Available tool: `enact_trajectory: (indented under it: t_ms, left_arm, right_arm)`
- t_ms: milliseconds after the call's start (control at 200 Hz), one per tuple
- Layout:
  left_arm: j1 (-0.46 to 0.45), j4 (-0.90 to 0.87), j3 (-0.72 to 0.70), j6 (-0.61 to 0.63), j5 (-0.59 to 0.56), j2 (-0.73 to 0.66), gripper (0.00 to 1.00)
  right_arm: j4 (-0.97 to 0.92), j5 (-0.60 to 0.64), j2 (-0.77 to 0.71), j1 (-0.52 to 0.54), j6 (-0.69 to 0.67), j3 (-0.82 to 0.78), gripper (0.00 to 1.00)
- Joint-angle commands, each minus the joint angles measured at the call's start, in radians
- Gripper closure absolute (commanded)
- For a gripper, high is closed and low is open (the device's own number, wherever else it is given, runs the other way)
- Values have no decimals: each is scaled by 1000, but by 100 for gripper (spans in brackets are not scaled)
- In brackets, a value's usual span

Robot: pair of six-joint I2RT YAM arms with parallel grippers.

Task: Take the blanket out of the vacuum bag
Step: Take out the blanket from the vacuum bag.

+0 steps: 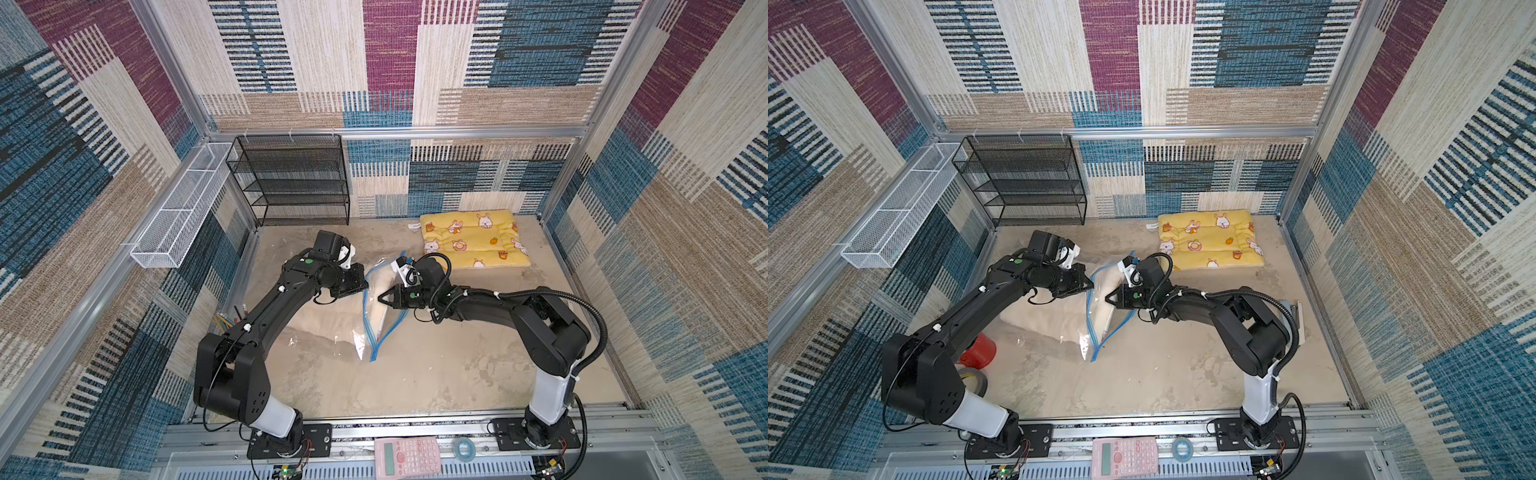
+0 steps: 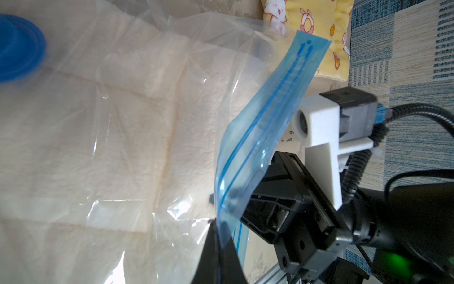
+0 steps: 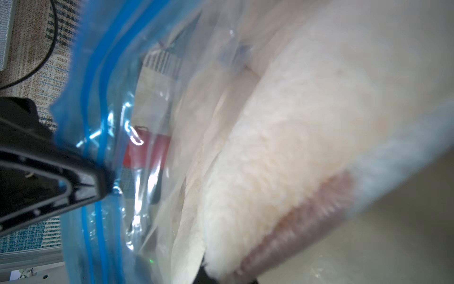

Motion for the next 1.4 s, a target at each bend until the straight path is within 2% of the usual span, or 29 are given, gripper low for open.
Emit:
enact_trajectory:
  t_ms: [0, 140, 456, 516, 681, 741, 1082, 1392]
  left_arm:
    - [-1, -17, 7, 25, -21, -7, 100]
    - [0, -17, 9, 22, -15, -2, 100]
    - [-3, -16, 6, 25, -22, -4, 100]
    - [-2, -17, 7, 24, -23, -5, 100]
    - [-2, -17, 6, 24, -21, 0, 100]
    - [-2, -17, 6, 24, -24, -1, 100]
    - [-3, -17, 5, 26, -27, 0, 100]
    - [-9, -18, 7, 26, -31, 4, 100]
  right_arm:
    - [61, -21, -4, 0, 40, 0, 100]
    - [89, -52, -11, 5, 76, -17, 100]
    - [33, -31, -65, 21, 46, -24, 100]
    - [1, -4, -83, 21, 20, -12, 100]
    - [-107, 169, -141, 21, -90, 10, 100]
    - [-122, 187, -152, 20, -109, 10, 100]
    - [-127, 187, -156, 3, -126, 17, 100]
    - [-122, 134, -122, -32, -106, 36, 100]
